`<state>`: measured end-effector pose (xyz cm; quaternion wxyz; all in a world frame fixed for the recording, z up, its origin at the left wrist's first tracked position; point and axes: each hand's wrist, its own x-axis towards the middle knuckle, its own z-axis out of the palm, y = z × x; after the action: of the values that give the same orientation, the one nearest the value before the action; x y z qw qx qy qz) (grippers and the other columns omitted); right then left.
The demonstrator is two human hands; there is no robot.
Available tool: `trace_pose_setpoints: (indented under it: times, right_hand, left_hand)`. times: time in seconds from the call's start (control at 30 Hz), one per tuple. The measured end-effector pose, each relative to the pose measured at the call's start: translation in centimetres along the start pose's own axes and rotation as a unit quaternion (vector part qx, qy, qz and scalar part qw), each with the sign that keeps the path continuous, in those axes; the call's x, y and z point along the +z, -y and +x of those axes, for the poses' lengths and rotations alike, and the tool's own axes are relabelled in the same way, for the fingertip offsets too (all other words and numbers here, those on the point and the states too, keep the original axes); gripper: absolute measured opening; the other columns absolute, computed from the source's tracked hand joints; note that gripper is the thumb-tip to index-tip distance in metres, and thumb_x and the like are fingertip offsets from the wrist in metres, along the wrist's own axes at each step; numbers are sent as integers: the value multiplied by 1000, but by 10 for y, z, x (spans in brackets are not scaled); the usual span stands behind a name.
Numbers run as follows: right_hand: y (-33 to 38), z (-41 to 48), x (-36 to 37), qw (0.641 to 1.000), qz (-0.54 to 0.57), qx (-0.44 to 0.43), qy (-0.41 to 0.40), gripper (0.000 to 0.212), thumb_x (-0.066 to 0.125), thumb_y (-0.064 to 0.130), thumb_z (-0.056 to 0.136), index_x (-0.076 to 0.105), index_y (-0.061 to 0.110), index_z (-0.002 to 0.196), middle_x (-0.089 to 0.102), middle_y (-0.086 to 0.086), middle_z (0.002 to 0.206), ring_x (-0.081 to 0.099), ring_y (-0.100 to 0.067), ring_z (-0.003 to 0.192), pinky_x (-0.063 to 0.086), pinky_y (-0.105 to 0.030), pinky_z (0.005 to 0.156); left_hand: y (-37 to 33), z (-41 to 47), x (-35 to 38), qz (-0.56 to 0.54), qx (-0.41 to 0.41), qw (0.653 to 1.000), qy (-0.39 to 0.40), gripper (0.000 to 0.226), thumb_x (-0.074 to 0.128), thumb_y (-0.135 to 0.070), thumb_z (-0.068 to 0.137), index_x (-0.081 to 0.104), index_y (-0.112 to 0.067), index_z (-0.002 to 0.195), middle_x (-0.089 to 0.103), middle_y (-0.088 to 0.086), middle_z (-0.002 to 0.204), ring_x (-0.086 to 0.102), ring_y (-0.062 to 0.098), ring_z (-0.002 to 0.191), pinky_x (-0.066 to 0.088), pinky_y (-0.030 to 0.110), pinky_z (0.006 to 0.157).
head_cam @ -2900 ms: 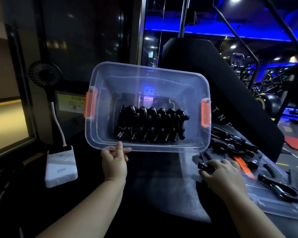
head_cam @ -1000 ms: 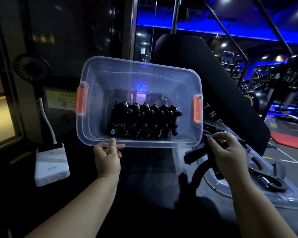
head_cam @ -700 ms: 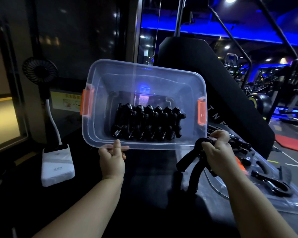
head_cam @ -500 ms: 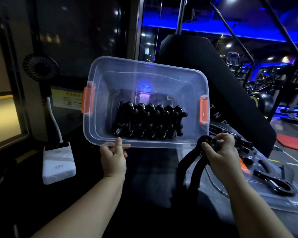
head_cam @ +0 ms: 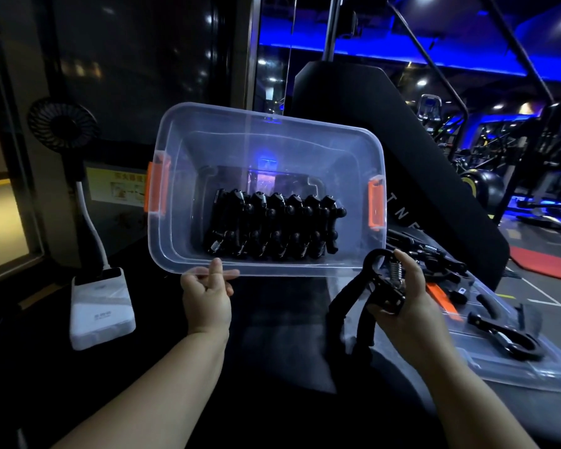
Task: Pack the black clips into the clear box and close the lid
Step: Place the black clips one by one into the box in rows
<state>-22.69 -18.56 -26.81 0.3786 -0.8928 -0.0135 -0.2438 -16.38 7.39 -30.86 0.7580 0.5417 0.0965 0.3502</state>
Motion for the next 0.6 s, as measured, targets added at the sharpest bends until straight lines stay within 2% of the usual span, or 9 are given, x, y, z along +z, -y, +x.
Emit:
trace_pose_setpoints:
  times: [0.13, 0.27, 0.33, 0.4, 0.47, 0.57, 0.6]
  right_hand:
    - [1, 0, 0, 1000, 1, -13, 6, 90, 67, 7, 83, 16, 60, 134, 65, 5, 85, 62, -16, 75, 48, -36, 71]
    - [10, -4, 2, 998, -11, -57, -2, 85, 64, 8, 86, 18, 60, 133, 64, 1, 80, 60, -18, 69, 46, -34, 61]
    - [18, -2, 4, 996, 18, -88, -10, 88, 66, 4, 84, 20, 59, 135, 64, 4, 81, 62, -19, 69, 50, -37, 61]
    - [30, 2, 6, 989, 73, -126, -30, 89, 68, -1, 82, 26, 58, 133, 64, 1, 83, 64, -23, 70, 54, -46, 68]
    - [46, 9, 7, 979, 128, -153, -45, 87, 68, -4, 82, 29, 54, 134, 66, -1, 89, 66, -26, 73, 55, -50, 72]
    - [70, 31, 19, 974, 150, -160, -63, 85, 68, -2, 82, 27, 52, 133, 67, -2, 104, 67, -18, 78, 55, -40, 74]
    - [78, 41, 27, 974, 158, -153, -63, 83, 69, 3, 82, 27, 55, 132, 67, 1, 100, 66, -19, 79, 54, -40, 75]
  left_hand:
    - [1, 0, -1, -5, 0, 1000, 0, 19, 48, -28, 98, 39, -18, 85, 70, 1, 69, 46, 11, 48, 39, 25, 54]
    - [0, 0, -1, -3, -1, 1000, 2, 19, 50, -27, 98, 40, -15, 87, 71, 1, 69, 47, 7, 45, 41, 25, 56]
    - [0, 0, -1, -9, -3, 1000, 4, 19, 49, -27, 98, 39, -14, 88, 71, 3, 70, 47, 9, 47, 40, 25, 56]
    - [1, 0, -2, -15, -4, 1000, 6, 19, 49, -26, 98, 38, -16, 86, 71, 5, 72, 47, 10, 48, 40, 25, 56]
    - [0, -1, -2, -18, -6, 1000, 6, 18, 49, -26, 98, 38, -16, 87, 72, 6, 73, 47, 9, 48, 41, 25, 56]
    - [-1, -1, -3, -23, -13, 1000, 10, 19, 49, -25, 98, 38, -13, 90, 71, 10, 75, 46, 5, 45, 41, 25, 55]
    - [0, -1, -3, -25, -16, 1000, 11, 19, 49, -26, 97, 38, -13, 89, 71, 13, 76, 47, 5, 45, 41, 25, 56]
